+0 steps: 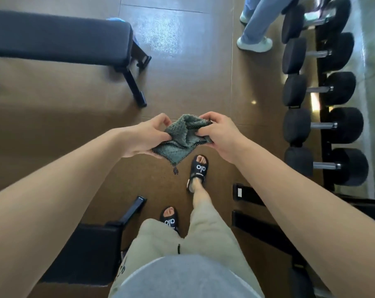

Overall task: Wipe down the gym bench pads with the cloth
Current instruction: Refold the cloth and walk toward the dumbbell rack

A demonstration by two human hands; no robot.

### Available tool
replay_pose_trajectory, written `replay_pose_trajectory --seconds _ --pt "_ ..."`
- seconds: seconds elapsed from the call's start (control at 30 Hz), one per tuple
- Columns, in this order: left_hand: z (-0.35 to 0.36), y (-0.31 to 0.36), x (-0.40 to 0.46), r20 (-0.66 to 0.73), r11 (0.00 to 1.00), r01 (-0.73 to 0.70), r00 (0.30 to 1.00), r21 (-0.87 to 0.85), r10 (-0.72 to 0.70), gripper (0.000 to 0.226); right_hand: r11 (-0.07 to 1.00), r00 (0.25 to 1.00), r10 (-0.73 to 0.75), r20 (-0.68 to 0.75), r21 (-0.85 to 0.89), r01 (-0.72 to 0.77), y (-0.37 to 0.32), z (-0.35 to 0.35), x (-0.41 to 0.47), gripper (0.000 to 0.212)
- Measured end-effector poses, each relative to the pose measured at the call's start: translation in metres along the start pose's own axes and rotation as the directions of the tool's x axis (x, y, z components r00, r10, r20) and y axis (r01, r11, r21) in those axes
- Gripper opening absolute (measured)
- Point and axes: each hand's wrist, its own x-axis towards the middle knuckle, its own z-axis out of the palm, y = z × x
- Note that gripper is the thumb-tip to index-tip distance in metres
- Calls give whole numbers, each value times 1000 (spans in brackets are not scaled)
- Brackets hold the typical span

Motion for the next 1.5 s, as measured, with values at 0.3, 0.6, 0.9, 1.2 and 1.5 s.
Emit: replay_pose_trajectory --seconds 0.3,0.6,0.9,1.2,1.5 --pt "-98 132 124 -282 938 -98 959 -332 0 14 998 983 -6 186 57 -5 -139 -44 159 34" --pt "-229 213 253 -453 875 -169 889 -455 -64 34 976 930 193 313 32 -214 -274 -21 333 19" --pt "-388 280 357 -391 839 -120 913 -531 -117 57 966 958 223 182 -172 -193 -412 33 537 36" --pt "-514 321 501 -453 631 -186 843 -753 -291 42 832 799 497 340 -449 -326 -496 98 766 52" --pt "-595 239 687 -527 484 -277 675 -830 -516 43 756 844 290 450 -649 86 -467 214 992 64"
